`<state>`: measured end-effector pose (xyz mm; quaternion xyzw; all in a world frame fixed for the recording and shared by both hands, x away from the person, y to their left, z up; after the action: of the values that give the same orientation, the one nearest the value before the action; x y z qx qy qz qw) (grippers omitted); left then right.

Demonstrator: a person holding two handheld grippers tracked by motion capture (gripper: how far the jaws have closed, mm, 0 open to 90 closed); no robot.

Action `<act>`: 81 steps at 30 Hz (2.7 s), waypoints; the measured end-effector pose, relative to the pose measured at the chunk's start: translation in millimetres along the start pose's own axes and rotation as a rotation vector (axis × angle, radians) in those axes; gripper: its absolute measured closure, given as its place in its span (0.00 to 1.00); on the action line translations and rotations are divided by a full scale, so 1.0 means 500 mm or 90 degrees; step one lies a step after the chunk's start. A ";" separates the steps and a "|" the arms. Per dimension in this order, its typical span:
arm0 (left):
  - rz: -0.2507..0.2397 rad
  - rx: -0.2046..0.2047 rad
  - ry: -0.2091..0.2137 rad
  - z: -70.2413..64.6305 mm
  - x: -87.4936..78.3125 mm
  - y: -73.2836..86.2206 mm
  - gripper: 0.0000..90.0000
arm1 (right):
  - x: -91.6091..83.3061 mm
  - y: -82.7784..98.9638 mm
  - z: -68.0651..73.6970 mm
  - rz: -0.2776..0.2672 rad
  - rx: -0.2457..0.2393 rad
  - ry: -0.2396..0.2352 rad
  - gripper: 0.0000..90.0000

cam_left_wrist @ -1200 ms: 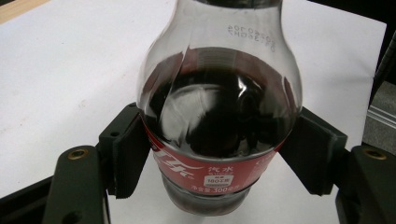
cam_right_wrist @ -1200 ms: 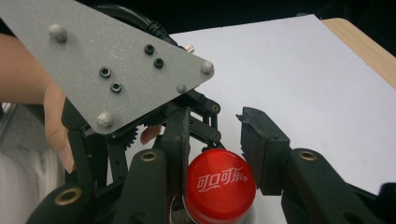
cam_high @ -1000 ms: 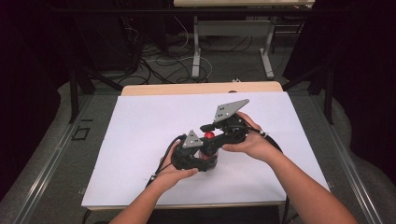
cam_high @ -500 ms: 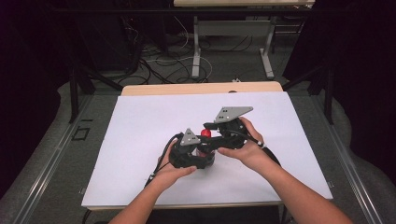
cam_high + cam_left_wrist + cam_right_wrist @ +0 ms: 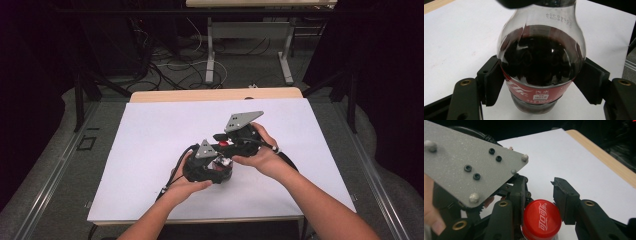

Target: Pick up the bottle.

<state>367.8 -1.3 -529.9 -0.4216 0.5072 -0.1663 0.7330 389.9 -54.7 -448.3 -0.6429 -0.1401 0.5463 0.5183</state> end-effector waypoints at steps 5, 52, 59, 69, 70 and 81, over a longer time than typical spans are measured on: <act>-0.003 0.002 0.007 -0.002 0.000 -0.001 0.34 | -0.003 -0.002 -0.005 0.014 -0.048 -0.045 0.70; -0.008 -0.017 0.029 -0.010 -0.005 -0.001 0.34 | -0.015 0.001 -0.009 0.038 -0.065 -0.124 0.68; 0.002 -0.003 0.036 -0.010 -0.008 0.001 0.34 | -0.016 0.002 -0.006 0.039 -0.092 -0.118 0.68; -0.004 -0.009 0.019 -0.002 -0.004 0.001 0.34 | -0.014 -0.003 -0.009 0.023 -0.051 -0.093 0.56; -0.001 -0.009 0.018 0.000 -0.005 0.002 0.34 | -0.015 -0.004 -0.009 0.022 -0.044 -0.076 0.55; -0.006 -0.031 -0.014 0.017 -0.009 0.003 0.34 | -0.019 0.002 0.008 -0.026 0.016 0.062 0.52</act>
<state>373.3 6.4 -527.1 -0.4437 0.5007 -0.1527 0.7274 382.7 -60.2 -443.2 -0.6592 -0.1208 0.5054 0.5436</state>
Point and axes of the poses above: each handheld gripper's, and its own axes: x roughly forward along the jaws, y roughly out of its underside, z roughly to its left, the point moved 8 cm from there along x, roughly forward along the jaws, and after that the axes turned 12 degrees about x, right-handed, at the moved point
